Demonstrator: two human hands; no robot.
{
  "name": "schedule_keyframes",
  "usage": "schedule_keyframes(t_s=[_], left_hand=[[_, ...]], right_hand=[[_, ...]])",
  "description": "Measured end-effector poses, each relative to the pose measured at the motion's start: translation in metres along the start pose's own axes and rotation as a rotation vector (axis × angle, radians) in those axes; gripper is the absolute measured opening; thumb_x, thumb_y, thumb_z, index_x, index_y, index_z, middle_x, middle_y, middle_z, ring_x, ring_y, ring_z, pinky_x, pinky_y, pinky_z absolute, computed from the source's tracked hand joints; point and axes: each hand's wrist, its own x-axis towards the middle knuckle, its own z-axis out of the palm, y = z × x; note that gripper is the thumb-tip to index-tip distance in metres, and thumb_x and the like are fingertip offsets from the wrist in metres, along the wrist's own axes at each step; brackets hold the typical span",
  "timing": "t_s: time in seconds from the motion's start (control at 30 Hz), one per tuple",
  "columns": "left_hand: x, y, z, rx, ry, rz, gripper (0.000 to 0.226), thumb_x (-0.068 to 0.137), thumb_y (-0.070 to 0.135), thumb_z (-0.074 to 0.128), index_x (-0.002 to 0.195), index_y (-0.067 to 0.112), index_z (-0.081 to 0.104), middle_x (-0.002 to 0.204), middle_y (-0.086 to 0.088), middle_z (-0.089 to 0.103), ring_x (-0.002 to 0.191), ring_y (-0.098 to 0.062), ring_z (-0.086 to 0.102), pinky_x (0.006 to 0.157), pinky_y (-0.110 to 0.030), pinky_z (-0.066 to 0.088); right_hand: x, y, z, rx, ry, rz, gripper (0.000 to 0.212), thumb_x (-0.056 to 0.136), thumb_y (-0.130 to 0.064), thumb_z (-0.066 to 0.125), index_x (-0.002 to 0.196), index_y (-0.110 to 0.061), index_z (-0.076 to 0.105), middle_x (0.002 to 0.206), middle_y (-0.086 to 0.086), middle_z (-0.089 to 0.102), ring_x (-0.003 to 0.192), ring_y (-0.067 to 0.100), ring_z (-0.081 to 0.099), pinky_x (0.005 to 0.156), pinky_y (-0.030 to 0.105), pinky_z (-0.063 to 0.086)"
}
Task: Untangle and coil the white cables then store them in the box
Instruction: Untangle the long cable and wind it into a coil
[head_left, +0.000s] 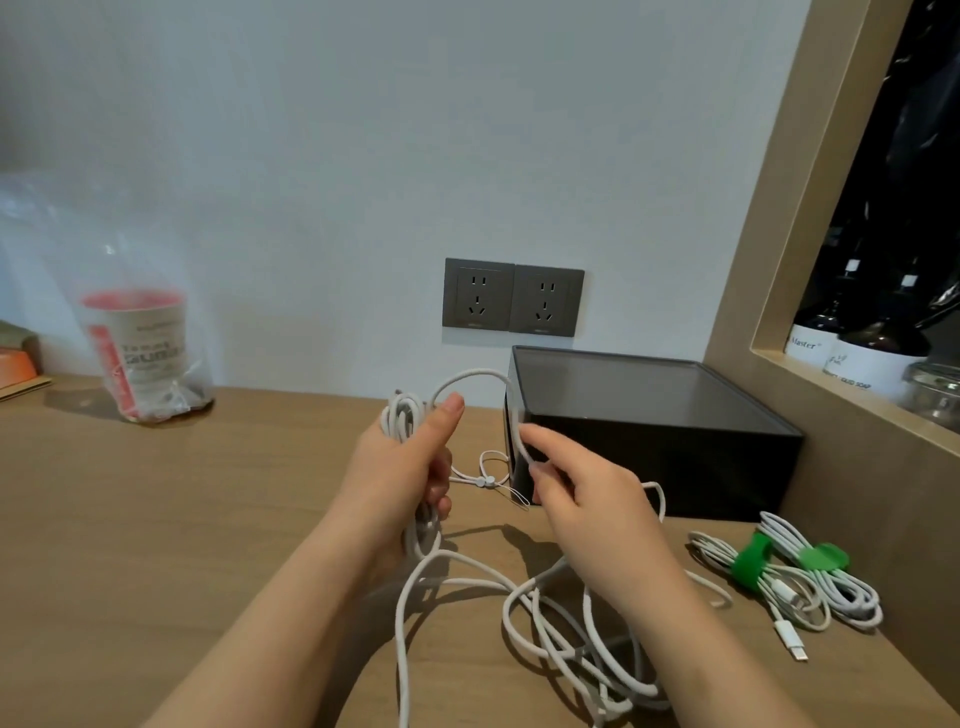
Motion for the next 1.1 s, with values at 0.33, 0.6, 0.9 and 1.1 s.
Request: schedule_keyframes(t_s=[0.33, 0.6, 0.9, 1.1], left_hand=[[0.010, 0.000, -0.011, -0.374, -0.041, -0.075, 0.027, 0.066, 0.040, 0.066, 0.074, 0.015, 0.058, 0.050, 0.004, 0.047, 0.040, -0.007, 0.045, 0.045, -0.019, 0.045], [0.007, 0.004, -0.009, -0.510, -0.095, -0.097, 0.021, 0.083, 0.029, 0.058, 0.075, 0.009, 0.061, 0.088, -0.013, 0.074, 0.075, -0.021, 0.073, 0.072, -0.041, 0.059], [0.006, 0.006, -0.010, -0.378, -0.084, -0.047, 0.029, 0.068, 0.020, 0.064, 0.091, 0.002, 0.064, 0.078, -0.009, 0.073, 0.062, -0.012, 0.069, 0.060, -0.035, 0.060], [0.005, 0.006, -0.010, -0.420, -0.155, -0.105, 0.035, 0.072, 0.025, 0.060, 0.100, 0.004, 0.061, 0.101, -0.011, 0.073, 0.090, -0.020, 0.071, 0.074, -0.045, 0.058]], right_hand=[[-0.004, -0.015, -0.001, -0.161, -0.164, -0.137, 0.032, 0.098, -0.036, 0.036, 0.124, -0.047, 0.052, 0.078, -0.018, 0.043, 0.079, 0.001, 0.046, 0.067, 0.020, 0.041], [-0.003, -0.015, 0.001, -0.126, -0.318, -0.133, 0.033, 0.098, -0.033, 0.037, 0.122, -0.046, 0.054, 0.084, -0.017, 0.048, 0.086, 0.004, 0.048, 0.080, 0.028, 0.046], [-0.004, -0.012, 0.000, -0.003, -0.183, -0.104, 0.009, 0.094, -0.037, 0.046, 0.089, -0.036, 0.054, 0.075, -0.014, 0.055, 0.075, 0.004, 0.053, 0.070, 0.028, 0.050], [-0.005, -0.011, 0.003, -0.010, -0.315, -0.069, 0.015, 0.094, -0.036, 0.048, 0.099, -0.032, 0.061, 0.074, -0.018, 0.053, 0.077, 0.003, 0.053, 0.076, 0.028, 0.051]])
